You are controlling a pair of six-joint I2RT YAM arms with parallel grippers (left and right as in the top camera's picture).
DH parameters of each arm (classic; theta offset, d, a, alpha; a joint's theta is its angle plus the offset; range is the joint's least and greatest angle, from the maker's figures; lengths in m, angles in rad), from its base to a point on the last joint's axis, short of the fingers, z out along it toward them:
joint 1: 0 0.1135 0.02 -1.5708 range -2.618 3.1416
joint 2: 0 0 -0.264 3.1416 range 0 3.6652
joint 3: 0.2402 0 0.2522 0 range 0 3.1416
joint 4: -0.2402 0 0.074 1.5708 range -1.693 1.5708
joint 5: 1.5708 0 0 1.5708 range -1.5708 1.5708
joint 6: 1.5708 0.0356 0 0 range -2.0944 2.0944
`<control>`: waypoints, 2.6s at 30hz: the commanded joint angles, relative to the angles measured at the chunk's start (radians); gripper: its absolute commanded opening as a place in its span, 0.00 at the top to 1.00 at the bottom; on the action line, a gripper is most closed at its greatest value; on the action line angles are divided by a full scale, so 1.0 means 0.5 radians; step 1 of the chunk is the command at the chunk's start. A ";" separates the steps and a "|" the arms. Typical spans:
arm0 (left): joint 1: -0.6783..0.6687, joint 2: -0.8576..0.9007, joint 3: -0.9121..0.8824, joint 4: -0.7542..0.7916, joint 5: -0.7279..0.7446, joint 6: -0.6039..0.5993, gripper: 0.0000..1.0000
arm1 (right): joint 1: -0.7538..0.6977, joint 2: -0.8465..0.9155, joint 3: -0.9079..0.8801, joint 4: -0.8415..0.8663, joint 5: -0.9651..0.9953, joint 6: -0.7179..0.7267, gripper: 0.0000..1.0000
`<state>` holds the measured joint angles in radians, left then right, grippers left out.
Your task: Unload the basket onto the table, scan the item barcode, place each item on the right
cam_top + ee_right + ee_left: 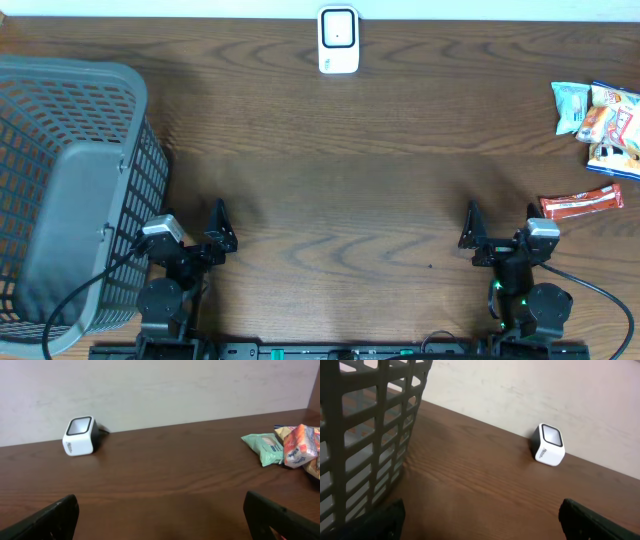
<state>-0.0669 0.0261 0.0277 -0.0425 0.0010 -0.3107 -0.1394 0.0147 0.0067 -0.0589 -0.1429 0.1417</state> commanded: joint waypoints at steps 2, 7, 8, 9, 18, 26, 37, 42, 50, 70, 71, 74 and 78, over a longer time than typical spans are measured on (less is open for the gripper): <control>0.008 -0.005 -0.047 -0.061 -0.024 0.003 0.02 | 0.017 -0.014 -0.002 -0.010 0.019 0.021 0.01; 0.012 -0.050 -0.047 -0.048 -0.072 0.341 0.02 | 0.017 -0.014 -0.002 -0.010 0.019 0.021 0.01; 0.012 -0.050 -0.047 -0.057 -0.071 0.388 0.02 | 0.017 -0.014 -0.002 -0.010 0.019 0.021 0.01; 0.011 -0.050 -0.047 -0.057 -0.069 0.436 0.02 | 0.017 -0.014 -0.002 -0.010 0.019 0.021 0.01; 0.012 -0.050 -0.047 -0.065 -0.025 0.695 0.02 | 0.017 -0.014 -0.002 -0.010 0.019 0.021 0.01; 0.012 -0.050 -0.047 -0.064 -0.029 0.611 0.02 | 0.017 -0.014 -0.002 -0.010 0.019 0.021 0.01; 0.012 -0.050 -0.047 -0.063 -0.026 0.597 0.02 | 0.017 -0.014 -0.002 -0.010 0.019 0.021 0.01; 0.012 -0.050 -0.047 -0.063 -0.026 0.597 0.02 | 0.017 -0.014 -0.002 -0.010 0.019 0.021 0.01; 0.012 -0.050 -0.047 -0.063 -0.026 0.597 0.02 | 0.201 0.003 -0.002 -0.016 0.059 0.014 0.01; 0.012 -0.050 -0.047 -0.063 -0.025 0.597 0.02 | 0.353 0.005 -0.002 -0.016 0.065 0.014 0.01; 0.012 -0.050 -0.047 -0.063 -0.025 0.597 0.02 | 0.353 0.005 -0.002 -0.016 0.065 0.014 0.01; 0.012 -0.047 -0.047 -0.062 -0.026 0.597 0.02 | 0.353 0.006 -0.002 -0.016 0.065 0.014 0.01; 0.012 -0.045 -0.047 -0.062 -0.026 0.597 0.02 | 0.353 0.006 -0.002 -0.016 0.065 0.014 0.01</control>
<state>-0.0669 0.0128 0.0277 -0.0422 -0.0025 -0.0032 0.0315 0.0158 0.0067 -0.0620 -0.1215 0.1417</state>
